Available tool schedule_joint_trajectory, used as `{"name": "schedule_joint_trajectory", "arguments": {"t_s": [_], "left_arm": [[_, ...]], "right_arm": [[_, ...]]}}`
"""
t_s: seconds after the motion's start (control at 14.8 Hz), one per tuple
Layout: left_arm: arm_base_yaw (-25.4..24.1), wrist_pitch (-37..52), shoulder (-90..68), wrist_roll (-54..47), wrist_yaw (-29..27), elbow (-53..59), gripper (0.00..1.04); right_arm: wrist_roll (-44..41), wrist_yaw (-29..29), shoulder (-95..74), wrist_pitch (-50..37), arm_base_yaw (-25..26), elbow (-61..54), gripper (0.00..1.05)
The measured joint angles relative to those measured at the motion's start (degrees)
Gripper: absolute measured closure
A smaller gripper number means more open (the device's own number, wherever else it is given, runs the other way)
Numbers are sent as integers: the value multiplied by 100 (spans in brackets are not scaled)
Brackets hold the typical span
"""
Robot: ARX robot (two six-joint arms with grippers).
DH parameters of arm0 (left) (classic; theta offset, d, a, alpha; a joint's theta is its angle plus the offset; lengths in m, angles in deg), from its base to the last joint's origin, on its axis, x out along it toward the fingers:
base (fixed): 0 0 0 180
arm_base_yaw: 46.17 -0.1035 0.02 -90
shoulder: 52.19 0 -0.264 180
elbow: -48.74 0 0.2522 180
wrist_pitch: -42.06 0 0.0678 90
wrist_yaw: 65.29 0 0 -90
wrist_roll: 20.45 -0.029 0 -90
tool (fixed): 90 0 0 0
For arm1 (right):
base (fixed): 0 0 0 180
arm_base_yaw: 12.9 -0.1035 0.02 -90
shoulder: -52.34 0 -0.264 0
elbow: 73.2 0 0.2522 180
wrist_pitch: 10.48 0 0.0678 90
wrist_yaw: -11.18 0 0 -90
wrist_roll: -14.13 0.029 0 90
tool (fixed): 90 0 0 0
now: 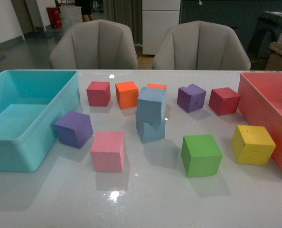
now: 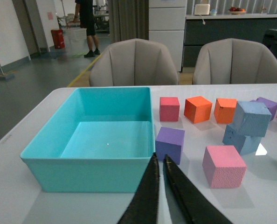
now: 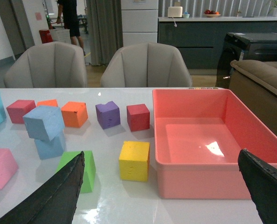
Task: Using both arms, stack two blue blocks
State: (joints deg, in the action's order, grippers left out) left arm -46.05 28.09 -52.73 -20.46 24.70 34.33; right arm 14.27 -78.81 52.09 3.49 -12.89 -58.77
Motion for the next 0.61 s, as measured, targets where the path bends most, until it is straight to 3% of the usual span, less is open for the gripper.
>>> {"name": "schedule_joint_trajectory", "arguments": {"t_s": [0.47, 0.61], "left_arm": [[-2, 2, 0, 0, 0, 0, 10], [0, 2, 0, -2, 0, 0, 7]], "right_arm": [[0, 0, 0, -2, 0, 0, 6], [0, 0, 0, -2, 0, 0, 6]]}}
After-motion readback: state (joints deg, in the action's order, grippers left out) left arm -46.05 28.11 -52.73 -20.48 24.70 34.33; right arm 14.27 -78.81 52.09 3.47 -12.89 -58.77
